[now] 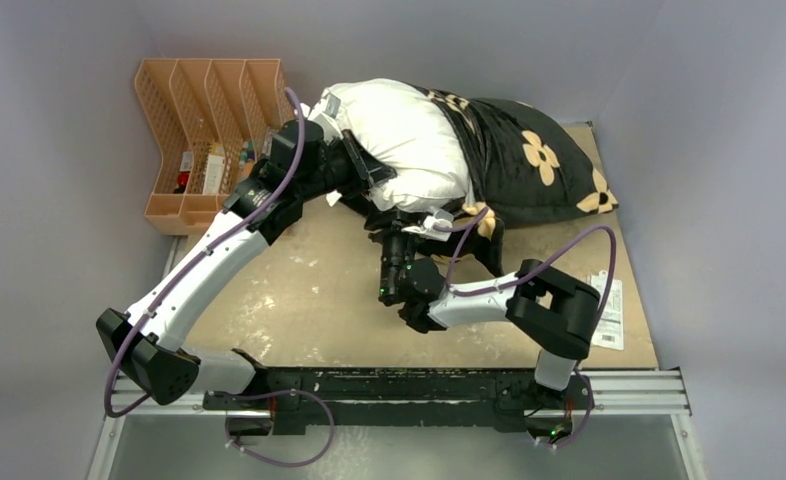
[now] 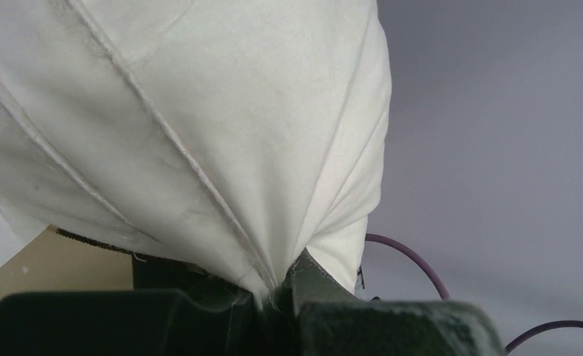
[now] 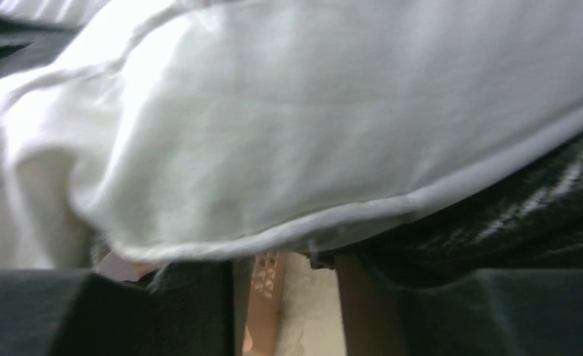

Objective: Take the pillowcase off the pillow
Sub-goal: Remove the pillow from the pillowcase.

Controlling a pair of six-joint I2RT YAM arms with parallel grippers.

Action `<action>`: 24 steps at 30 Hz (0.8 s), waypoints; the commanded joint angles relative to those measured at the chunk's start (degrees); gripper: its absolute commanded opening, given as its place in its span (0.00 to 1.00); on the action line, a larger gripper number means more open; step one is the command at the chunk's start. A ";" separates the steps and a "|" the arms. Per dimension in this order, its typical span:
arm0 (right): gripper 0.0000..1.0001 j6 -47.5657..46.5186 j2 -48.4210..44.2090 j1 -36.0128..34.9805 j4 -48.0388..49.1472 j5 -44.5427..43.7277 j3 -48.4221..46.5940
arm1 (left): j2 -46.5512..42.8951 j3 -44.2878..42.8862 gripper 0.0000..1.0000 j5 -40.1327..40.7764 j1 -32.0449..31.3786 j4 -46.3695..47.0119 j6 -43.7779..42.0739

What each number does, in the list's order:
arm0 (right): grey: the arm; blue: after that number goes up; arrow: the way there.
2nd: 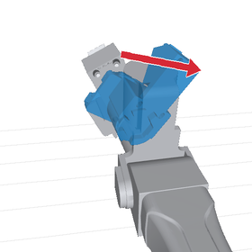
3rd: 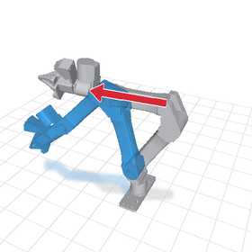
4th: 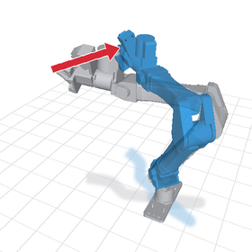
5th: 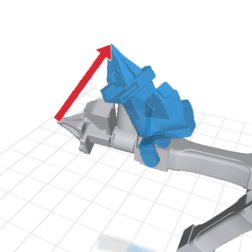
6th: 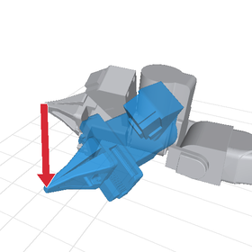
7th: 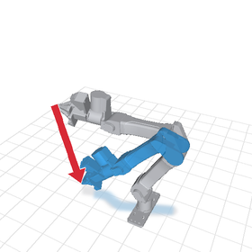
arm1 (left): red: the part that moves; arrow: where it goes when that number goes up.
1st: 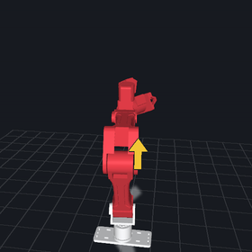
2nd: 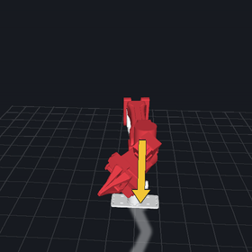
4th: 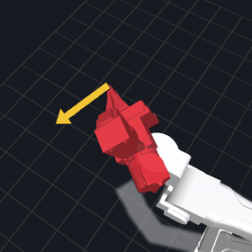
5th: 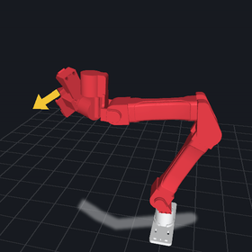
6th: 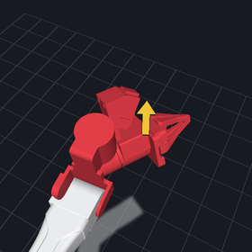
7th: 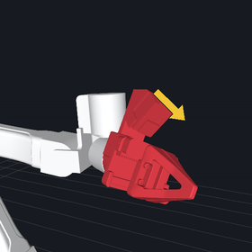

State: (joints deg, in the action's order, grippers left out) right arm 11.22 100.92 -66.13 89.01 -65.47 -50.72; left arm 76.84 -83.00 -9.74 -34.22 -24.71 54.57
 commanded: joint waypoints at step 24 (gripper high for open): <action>0.00 -17.94 -6.93 -1.88 12.96 -11.37 28.83 | 2.39 -21.43 0.00 8.95 -0.15 -6.38 -9.31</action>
State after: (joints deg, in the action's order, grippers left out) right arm -2.74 97.08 -68.29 92.68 -68.58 -24.27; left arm 82.54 -96.49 -7.79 -35.68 -40.23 49.30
